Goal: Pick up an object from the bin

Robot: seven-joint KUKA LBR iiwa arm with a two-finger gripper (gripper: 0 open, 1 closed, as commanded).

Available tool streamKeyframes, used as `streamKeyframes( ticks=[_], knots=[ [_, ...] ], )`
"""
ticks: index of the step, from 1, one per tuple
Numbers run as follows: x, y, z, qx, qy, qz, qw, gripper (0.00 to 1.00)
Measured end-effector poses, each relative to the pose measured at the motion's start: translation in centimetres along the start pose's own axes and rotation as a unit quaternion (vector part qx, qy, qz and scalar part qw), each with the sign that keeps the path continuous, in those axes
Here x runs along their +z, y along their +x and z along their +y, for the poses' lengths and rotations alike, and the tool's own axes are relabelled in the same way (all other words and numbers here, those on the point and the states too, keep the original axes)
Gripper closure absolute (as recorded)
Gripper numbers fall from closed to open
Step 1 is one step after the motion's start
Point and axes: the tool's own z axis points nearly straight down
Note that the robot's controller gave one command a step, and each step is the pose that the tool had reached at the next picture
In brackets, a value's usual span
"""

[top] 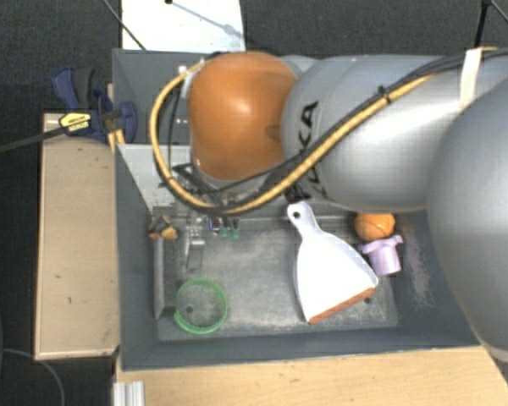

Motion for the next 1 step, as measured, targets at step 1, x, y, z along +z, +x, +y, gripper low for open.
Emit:
streamKeyframes(
  ticks=[1],
  knots=[
    [-0.50,-0.15,-0.17,0.003,-0.001,-0.0032,1.0000,0.00]
  ],
)
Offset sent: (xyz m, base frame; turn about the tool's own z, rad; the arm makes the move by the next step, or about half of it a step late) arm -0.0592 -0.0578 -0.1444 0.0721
